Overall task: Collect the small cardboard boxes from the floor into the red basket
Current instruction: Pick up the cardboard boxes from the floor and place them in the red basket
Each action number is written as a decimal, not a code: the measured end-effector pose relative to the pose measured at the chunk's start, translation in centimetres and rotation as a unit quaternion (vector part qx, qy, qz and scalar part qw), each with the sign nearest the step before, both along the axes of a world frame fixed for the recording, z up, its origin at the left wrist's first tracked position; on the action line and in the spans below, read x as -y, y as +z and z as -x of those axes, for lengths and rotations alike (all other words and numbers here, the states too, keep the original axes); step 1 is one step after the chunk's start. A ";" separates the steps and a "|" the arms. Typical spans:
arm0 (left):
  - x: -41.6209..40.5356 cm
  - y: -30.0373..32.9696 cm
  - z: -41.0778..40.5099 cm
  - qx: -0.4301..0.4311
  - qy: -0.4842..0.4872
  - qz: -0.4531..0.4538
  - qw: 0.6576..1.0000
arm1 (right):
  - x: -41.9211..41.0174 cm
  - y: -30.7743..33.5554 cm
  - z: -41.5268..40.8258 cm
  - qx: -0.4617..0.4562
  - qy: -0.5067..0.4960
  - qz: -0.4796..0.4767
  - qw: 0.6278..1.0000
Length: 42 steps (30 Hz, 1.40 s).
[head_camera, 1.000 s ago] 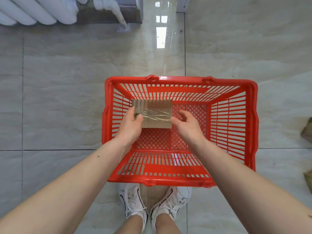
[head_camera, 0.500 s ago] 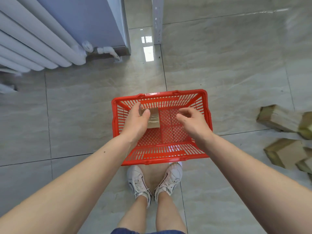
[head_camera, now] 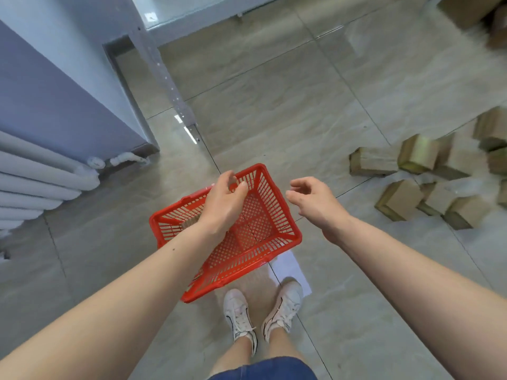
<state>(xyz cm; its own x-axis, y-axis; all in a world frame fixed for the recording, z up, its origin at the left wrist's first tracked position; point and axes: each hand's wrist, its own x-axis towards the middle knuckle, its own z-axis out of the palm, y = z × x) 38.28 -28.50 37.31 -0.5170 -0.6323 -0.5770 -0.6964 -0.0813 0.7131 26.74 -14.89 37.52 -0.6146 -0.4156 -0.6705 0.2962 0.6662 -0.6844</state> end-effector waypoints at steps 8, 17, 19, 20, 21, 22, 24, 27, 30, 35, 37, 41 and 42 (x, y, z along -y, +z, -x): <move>-8.1 1.0 8.1 -0.012 -0.098 0.000 0.995 | -10.2 1.6 6.4 -0.010 -0.105 -0.022 0.994; -18.6 -0.1 18.9 -0.001 -0.119 -0.010 0.993 | -21.6 0.7 16.4 -0.010 -0.143 -0.033 0.989; -20.6 -0.5 21.4 0.003 -0.119 -0.009 0.993 | -23.8 0.4 19.0 -0.012 -0.140 -0.038 0.989; -21.5 -0.8 22.7 0.005 -0.121 -0.008 0.993 | -24.7 0.2 20.2 -0.012 -0.141 -0.041 0.989; -22.3 -1.1 23.9 0.006 -0.123 -0.009 0.992 | -25.6 -0.2 21.5 -0.013 -0.143 -0.045 0.989; -23.0 -1.4 25.1 0.007 -0.125 -0.011 0.992 | -26.3 -0.5 22.8 -0.014 -0.145 -0.049 0.988; -23.9 -2.1 27.4 0.008 -0.118 -0.015 0.993 | -27.2 -1.3 25.4 -0.015 -0.146 -0.059 0.987; -24.2 -3.1 31.0 0.008 -0.108 -0.019 0.994 | -27.7 -2.4 29.5 -0.015 -0.149 -0.072 0.986; -23.5 -4.2 35.2 0.010 -0.104 -0.019 0.994 | -27.6 -3.5 33.8 -0.019 -0.157 -0.084 0.984; -22.2 -6.4 41.8 0.008 -0.114 -0.022 0.993 | -27.0 -5.8 40.9 -0.031 -0.171 -0.107 0.979; -22.1 -7.8 43.7 0.014 -0.117 -0.026 0.993 | -26.8 -7.4 43.1 -0.031 -0.174 -0.116 0.977; -22.6 -11.5 46.5 0.038 -0.118 -0.026 0.992 | -26.5 -11.3 46.3 -0.011 -0.127 -0.146 0.981; -22.8 -12.6 47.0 0.043 -0.120 -0.027 0.992 | -26.5 -12.3 46.9 -0.001 -0.109 -0.153 0.982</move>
<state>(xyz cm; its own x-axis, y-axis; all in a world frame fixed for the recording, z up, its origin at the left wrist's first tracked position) -8.70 -5.68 24.71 -0.5959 -0.4646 -0.6550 -0.7583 0.0570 0.6494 -20.19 11.58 25.18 -0.6685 -0.0528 -0.7419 0.4536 0.7616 -0.4629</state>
